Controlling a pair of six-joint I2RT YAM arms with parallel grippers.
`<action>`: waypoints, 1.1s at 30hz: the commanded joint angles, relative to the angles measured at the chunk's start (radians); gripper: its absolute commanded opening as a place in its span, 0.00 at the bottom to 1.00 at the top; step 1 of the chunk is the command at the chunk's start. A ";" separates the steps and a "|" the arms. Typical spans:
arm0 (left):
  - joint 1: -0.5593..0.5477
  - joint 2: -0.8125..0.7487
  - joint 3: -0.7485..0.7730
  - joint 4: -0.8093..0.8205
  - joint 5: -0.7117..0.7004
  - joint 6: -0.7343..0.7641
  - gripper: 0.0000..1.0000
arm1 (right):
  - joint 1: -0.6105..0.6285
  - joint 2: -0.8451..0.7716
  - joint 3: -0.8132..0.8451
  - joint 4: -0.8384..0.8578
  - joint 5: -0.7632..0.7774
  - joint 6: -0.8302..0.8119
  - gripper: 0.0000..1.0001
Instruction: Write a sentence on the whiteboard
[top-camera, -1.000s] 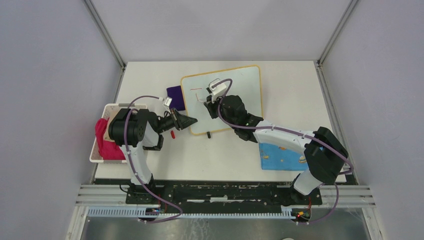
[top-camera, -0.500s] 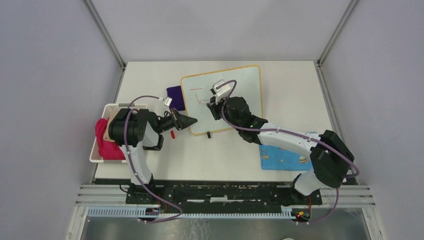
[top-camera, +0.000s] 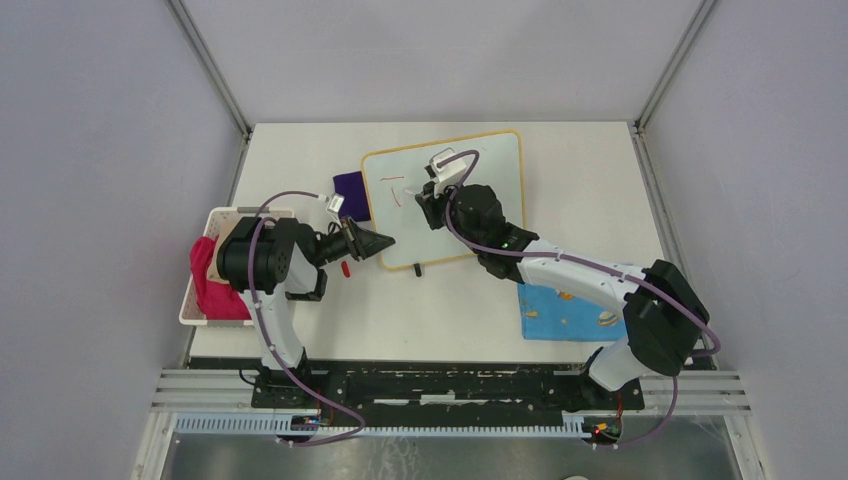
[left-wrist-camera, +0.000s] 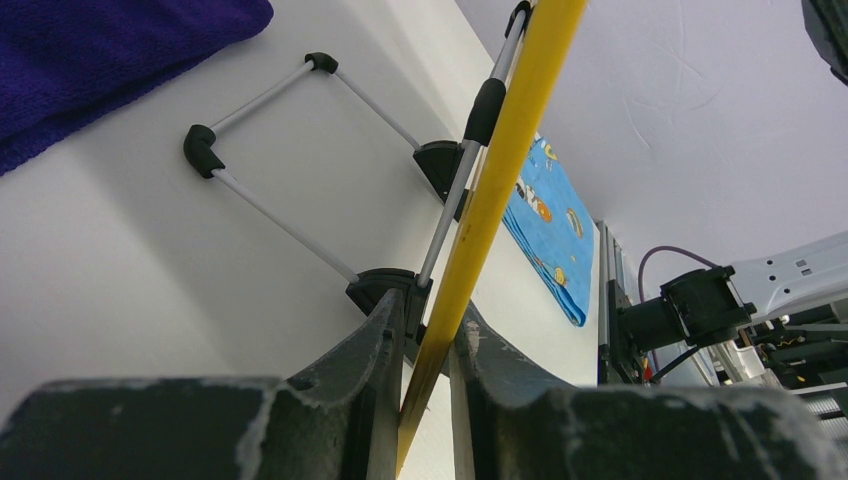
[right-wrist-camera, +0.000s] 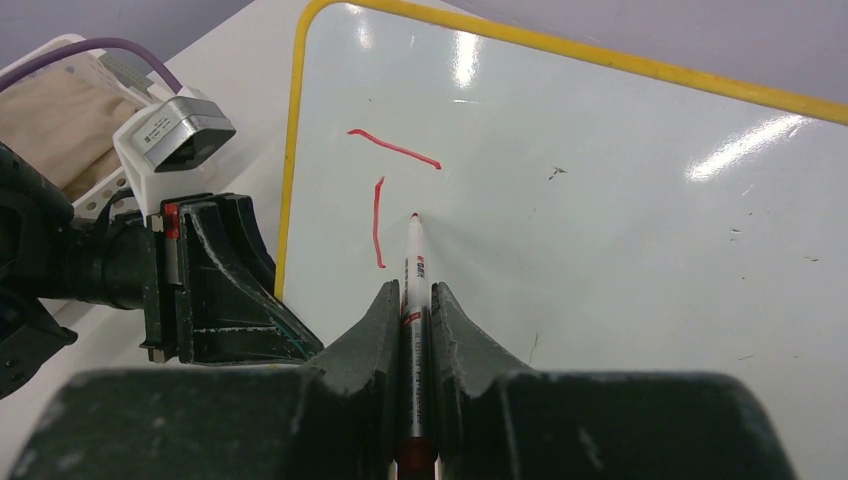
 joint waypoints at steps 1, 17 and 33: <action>0.011 0.030 0.003 0.157 -0.056 -0.014 0.02 | -0.007 0.019 0.043 0.012 0.011 -0.006 0.00; 0.011 0.030 0.003 0.156 -0.056 -0.016 0.02 | -0.015 -0.027 -0.060 0.010 0.025 -0.003 0.00; 0.011 0.031 0.005 0.156 -0.053 -0.017 0.02 | -0.044 -0.038 -0.016 0.009 0.022 -0.010 0.00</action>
